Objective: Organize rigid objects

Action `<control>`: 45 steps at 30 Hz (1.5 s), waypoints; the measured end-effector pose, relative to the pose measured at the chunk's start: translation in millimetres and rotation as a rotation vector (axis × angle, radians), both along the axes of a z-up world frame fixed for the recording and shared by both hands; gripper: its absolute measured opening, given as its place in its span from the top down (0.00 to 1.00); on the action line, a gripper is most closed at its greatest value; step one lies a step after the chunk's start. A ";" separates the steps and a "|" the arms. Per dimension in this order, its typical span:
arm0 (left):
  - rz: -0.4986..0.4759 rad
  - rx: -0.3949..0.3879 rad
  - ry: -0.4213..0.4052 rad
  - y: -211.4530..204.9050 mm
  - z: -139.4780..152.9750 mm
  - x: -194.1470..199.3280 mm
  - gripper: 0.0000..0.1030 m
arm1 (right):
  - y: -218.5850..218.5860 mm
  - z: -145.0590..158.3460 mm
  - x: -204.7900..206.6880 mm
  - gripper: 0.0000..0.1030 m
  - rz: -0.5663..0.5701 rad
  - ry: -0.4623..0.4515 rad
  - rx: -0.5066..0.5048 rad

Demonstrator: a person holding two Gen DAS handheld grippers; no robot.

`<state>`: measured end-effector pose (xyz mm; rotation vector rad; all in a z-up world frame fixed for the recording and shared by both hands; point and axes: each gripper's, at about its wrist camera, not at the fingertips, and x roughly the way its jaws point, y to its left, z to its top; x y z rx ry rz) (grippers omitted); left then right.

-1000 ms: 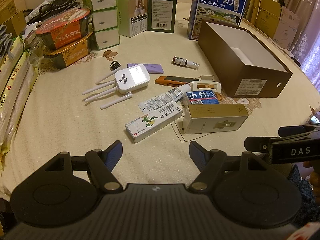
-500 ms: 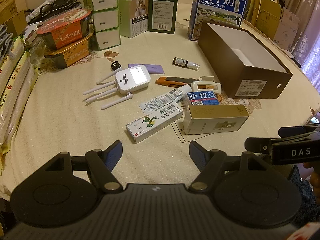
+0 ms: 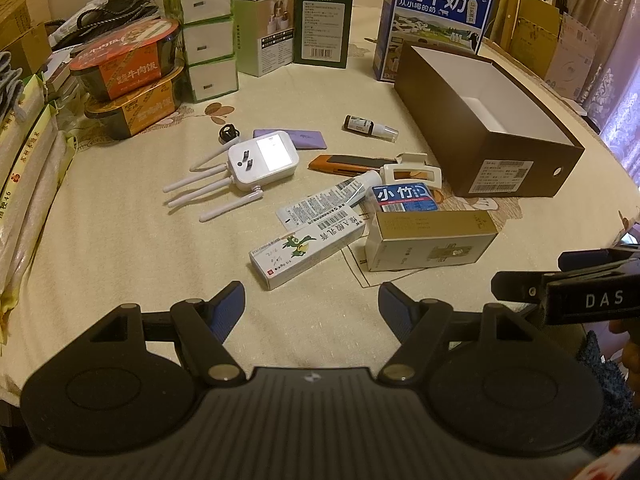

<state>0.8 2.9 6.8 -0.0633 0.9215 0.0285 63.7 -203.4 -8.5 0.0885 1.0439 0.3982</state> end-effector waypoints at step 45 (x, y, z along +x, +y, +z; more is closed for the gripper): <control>-0.131 0.045 -0.032 5.5 -58.5 71.7 0.37 | 2.8 -38.6 77.6 0.15 0.478 -0.262 -0.105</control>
